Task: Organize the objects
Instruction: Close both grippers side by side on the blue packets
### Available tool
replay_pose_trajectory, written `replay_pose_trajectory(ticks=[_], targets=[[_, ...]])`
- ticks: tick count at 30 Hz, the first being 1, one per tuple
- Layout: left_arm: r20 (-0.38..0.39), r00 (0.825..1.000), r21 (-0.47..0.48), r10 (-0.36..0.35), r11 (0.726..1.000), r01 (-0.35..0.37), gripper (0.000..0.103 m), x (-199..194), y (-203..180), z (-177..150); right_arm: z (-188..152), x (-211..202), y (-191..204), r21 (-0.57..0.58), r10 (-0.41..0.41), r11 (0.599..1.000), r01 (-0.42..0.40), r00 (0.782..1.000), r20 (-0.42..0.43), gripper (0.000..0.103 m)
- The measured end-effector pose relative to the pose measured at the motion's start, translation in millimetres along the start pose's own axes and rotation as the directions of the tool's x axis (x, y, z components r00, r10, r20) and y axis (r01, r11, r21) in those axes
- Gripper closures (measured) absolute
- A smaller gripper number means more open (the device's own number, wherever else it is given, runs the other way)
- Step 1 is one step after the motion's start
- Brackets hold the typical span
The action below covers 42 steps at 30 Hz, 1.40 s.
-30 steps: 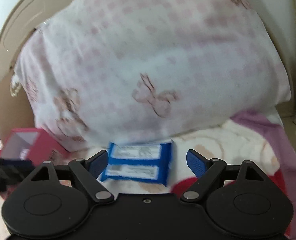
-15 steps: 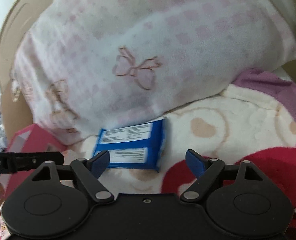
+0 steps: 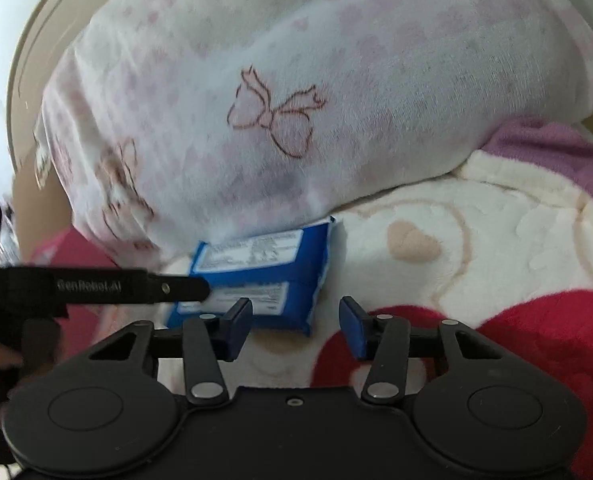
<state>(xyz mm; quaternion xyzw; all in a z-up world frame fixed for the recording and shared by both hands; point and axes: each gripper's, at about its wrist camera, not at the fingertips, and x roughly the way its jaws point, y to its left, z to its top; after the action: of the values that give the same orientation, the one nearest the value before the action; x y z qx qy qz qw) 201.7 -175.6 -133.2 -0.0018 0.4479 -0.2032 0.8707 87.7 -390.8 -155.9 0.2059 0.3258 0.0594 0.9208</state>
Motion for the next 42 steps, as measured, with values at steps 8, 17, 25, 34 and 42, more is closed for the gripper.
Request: replay_pose_trajectory(ticks=[8, 17, 25, 34, 42], targets=[[0.053, 0.997, -0.042, -0.054, 0.998, 0.056, 0.067, 3.4, -7.4, -6.8, 6.7, 3.5, -10.6, 0.107, 0.027, 0.994, -0.024, 0.999, -0.029, 0.061], [0.059, 0.990, -0.039, -0.128, 0.991, 0.130, 0.067, -8.8, -13.0, -25.3, 2.8, 4.0, -7.5, 0.086, 0.045, 0.995, -0.041, 0.998, -0.039, 0.068], [-0.015, 0.995, -0.104, -0.098, 0.990, 0.096, 0.067, -29.4, -17.1, -44.2, -4.3, -7.1, 22.7, 0.042, 0.016, 0.999, -0.008, 0.983, -0.184, 0.061], [-0.038, 0.994, -0.155, -0.103, 0.983, 0.096, 0.071, -42.8, -5.7, -60.9, -12.3, -23.7, 29.1, -0.008, 0.012, 1.000, -0.014, 0.975, -0.221, 0.057], [-0.035, 0.998, -0.095, -0.054, 0.994, 0.051, 0.073, -32.4, -11.3, -62.2, -12.9, -11.4, 9.9, 0.036, 0.028, 0.999, -0.021, 0.982, -0.186, 0.057]])
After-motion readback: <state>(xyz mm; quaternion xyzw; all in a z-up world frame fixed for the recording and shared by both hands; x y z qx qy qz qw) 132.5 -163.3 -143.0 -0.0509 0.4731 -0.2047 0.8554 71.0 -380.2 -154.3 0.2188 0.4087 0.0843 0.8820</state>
